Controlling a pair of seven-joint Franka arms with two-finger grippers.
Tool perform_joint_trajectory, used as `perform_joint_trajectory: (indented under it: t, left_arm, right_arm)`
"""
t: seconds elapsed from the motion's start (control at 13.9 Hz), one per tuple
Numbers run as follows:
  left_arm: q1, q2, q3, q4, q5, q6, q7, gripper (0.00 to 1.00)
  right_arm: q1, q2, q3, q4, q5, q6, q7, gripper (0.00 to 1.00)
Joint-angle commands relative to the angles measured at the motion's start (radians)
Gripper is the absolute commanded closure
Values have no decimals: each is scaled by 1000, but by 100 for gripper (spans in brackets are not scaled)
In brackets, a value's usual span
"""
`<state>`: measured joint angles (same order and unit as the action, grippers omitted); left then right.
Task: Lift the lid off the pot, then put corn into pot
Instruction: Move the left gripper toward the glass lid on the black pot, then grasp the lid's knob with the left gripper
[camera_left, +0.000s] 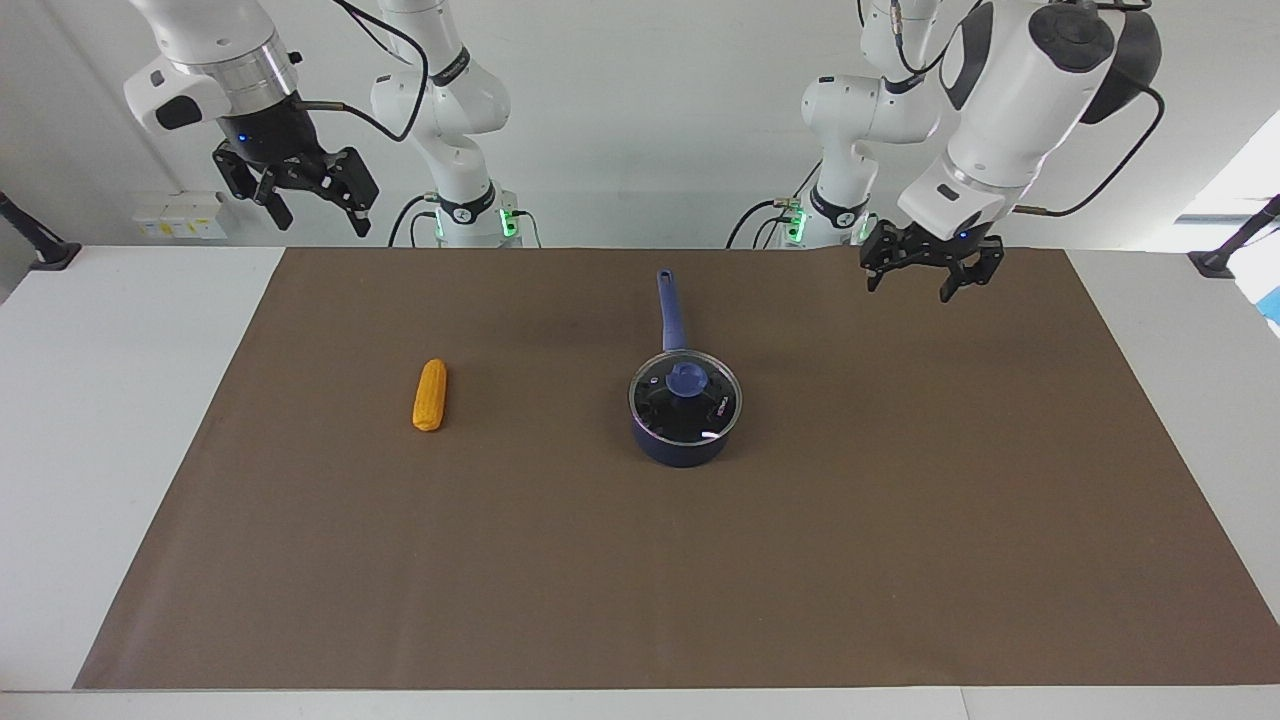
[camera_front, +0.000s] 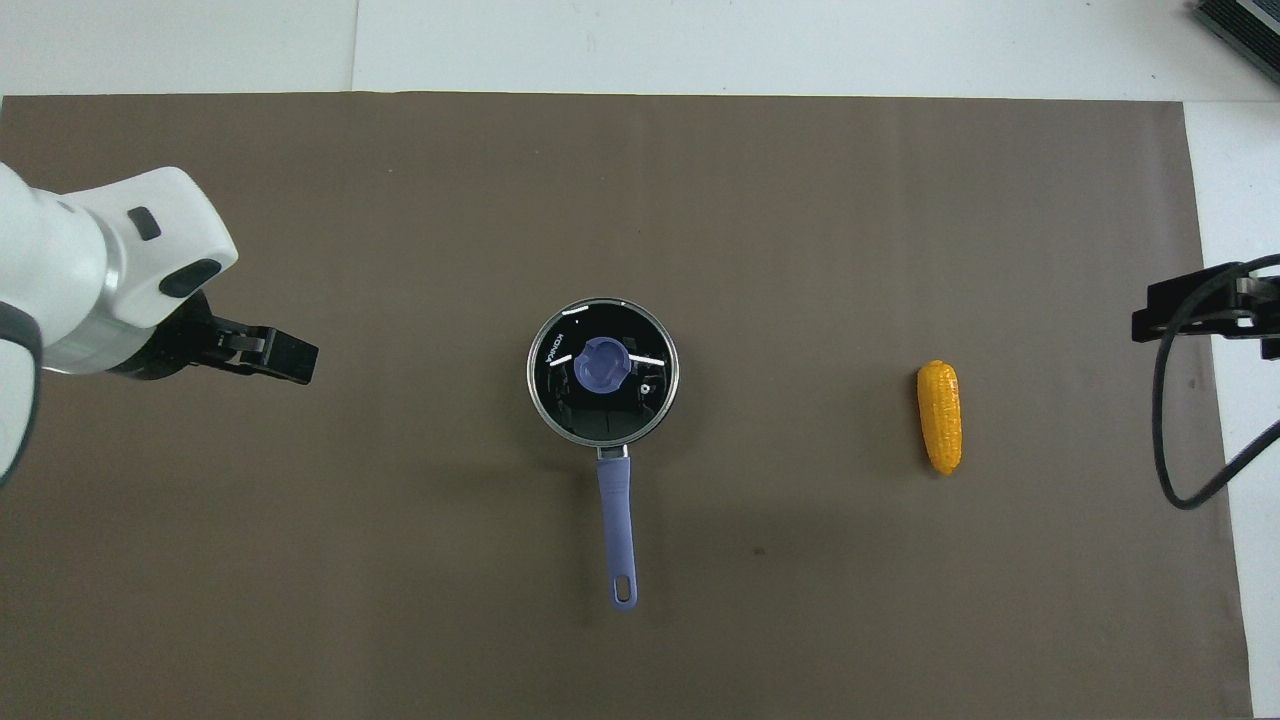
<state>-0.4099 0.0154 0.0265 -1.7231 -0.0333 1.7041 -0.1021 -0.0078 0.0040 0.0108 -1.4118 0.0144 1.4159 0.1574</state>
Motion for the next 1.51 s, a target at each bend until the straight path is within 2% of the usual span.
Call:
perform_joint_trajectory:
  t: [0.0, 0.22, 0.36, 0.57, 0.93, 1.36, 1.44]
  left_arm:
    - [-78, 59, 17, -1, 7, 48, -45, 0]
    - [-168, 190, 16, 7, 9, 196, -204, 0]
    - [-187, 237, 16, 22, 10, 267, -258, 0]
    - [-222, 358, 16, 175, 7, 247, -298, 0]
    - [-291, 425, 18, 204, 61, 243, -360, 0]
    - [-300, 429, 20, 212, 70, 198, -410, 0]
    - [-300, 429, 20, 212, 73, 190, -454, 12]
  right_arm:
    - [-12, -18, 5, -16, 9, -15, -12, 0]
    - [-14, -18, 1, -16, 7, -18, -18, 0]
    - [-15, -18, 1, -15, 9, -14, -19, 0]
    - [-11, -18, 9, -16, 9, -14, -16, 0]
    - [-18, -18, 1, -16, 7, -14, -18, 0]
    - [-32, -18, 1, -18, 7, -18, -18, 0]
    - [-32, -18, 1, -18, 7, -17, -19, 0]
